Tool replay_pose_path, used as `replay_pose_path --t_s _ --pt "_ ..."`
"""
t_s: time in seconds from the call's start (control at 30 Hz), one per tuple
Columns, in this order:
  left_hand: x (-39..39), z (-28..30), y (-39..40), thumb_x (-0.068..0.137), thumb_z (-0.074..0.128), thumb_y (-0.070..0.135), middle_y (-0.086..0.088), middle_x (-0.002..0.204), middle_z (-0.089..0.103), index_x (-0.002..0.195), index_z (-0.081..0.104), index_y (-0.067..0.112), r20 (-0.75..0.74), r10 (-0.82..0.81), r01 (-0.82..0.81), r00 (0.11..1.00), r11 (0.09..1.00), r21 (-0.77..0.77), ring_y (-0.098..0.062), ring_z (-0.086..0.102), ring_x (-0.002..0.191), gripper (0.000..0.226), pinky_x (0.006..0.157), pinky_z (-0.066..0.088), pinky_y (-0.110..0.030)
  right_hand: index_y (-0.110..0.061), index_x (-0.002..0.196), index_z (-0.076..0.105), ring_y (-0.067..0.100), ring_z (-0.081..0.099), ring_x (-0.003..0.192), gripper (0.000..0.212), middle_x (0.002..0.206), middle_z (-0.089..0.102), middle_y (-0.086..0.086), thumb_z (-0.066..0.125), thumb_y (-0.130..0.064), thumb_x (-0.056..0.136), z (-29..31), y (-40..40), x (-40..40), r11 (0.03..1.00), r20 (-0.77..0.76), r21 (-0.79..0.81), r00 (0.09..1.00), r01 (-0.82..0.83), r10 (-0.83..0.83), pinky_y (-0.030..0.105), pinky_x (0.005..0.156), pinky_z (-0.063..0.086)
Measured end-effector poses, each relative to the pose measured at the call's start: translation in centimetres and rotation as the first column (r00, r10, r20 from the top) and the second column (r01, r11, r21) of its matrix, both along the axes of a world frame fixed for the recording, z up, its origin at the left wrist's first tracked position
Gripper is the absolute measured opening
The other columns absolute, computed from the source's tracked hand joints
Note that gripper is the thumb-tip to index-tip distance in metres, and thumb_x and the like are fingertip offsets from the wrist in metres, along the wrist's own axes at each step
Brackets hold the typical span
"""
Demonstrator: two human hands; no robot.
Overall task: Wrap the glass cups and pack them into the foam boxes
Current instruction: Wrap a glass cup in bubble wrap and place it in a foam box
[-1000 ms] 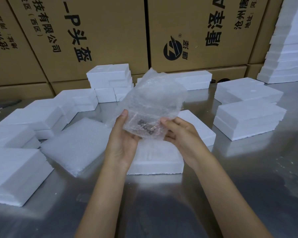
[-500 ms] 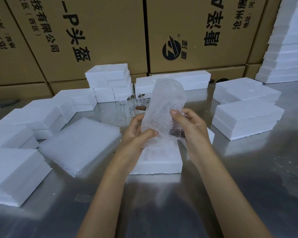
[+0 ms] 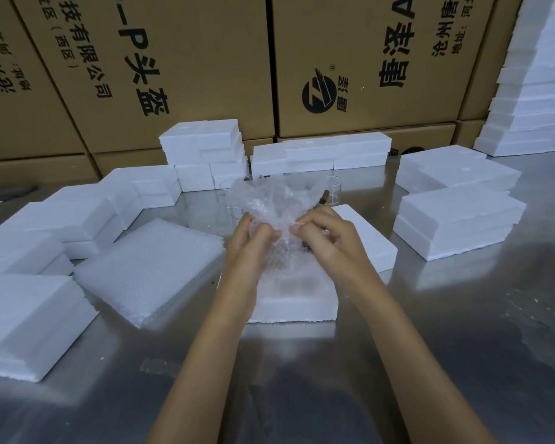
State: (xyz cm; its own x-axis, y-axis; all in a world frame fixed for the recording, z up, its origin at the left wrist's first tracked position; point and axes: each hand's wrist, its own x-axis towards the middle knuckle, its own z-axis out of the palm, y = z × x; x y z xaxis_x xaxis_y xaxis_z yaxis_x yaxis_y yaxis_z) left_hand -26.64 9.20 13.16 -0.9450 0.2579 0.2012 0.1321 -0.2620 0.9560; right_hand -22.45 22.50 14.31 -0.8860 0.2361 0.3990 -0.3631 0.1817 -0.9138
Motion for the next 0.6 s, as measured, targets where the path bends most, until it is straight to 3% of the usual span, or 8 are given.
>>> replay_pose_path --t_s 0.1,0.27,0.37,0.43,0.53,0.6 --pt "0.0 0.2 -0.1 0.073 0.055 0.017 0.001 0.091 0.066 0.087 0.065 0.025 0.021 0.036 -0.036 0.999 0.999 0.026 -0.017 0.062 0.088 0.018 0.082 0.046 -0.040 -0.033 0.069 0.068 0.006 0.056 0.089 0.019 0.089 0.054 -0.011 0.056 -0.041 0.081 0.0 -0.6 0.1 0.988 -0.010 0.155 1.000 0.010 -0.008 0.017 0.076 0.039" --pt "2.3 0.7 1.5 0.087 0.057 0.029 -0.006 0.118 0.070 0.111 0.070 0.027 -0.068 0.013 -0.015 0.998 1.000 -0.025 -0.026 0.064 0.116 0.027 0.102 0.052 -0.048 -0.027 0.070 0.064 0.002 0.054 0.079 0.028 0.086 0.056 -0.013 0.059 -0.009 0.091 0.9 1.4 1.2 0.984 -0.061 0.158 0.996 0.080 -0.071 0.016 0.074 0.040" --pt "3.9 0.5 2.8 0.089 0.058 0.043 0.003 0.120 0.068 0.107 0.070 0.037 -0.153 -0.004 -0.006 0.988 0.998 -0.066 -0.009 0.064 0.111 0.022 0.097 0.053 -0.032 -0.013 0.075 0.063 0.003 0.052 0.074 0.017 0.077 0.058 -0.016 0.062 -0.005 0.090 1.0 3.5 2.9 0.981 -0.065 0.157 0.993 0.112 -0.103 0.027 0.077 0.043" --pt "5.0 0.2 3.9 0.088 0.055 0.049 0.004 0.123 0.064 0.101 0.068 0.044 -0.182 -0.057 0.039 0.982 0.994 -0.102 -0.005 0.062 0.113 0.019 0.098 0.050 -0.030 -0.010 0.079 0.064 0.001 0.053 0.073 0.013 0.076 0.060 -0.018 0.063 -0.006 0.090 0.8 5.0 4.2 0.980 -0.042 0.146 0.990 0.137 -0.133 0.028 0.078 0.045" --pt "6.3 -0.9 5.9 0.096 0.052 0.040 0.004 0.115 0.060 0.104 0.064 0.031 -0.241 -0.083 0.035 0.967 0.980 -0.198 -0.001 0.059 0.105 0.017 0.093 0.045 -0.023 -0.014 0.078 0.065 0.002 0.053 0.068 0.015 0.071 0.062 -0.019 0.064 -0.006 0.090 0.2 7.1 5.8 0.970 -0.017 0.139 0.980 0.198 -0.198 0.024 0.072 0.046" --pt "6.9 -1.6 7.1 0.102 0.052 0.031 0.006 0.104 0.054 0.102 0.059 0.020 -0.354 -0.070 -0.037 0.933 0.957 -0.288 0.002 0.055 0.094 0.013 0.083 0.040 -0.016 -0.013 0.077 0.065 0.006 0.050 0.059 0.017 0.067 0.060 -0.009 0.063 -0.004 0.091 -0.5 8.2 6.4 0.964 0.008 0.136 0.973 0.229 -0.233 0.021 0.061 0.047"
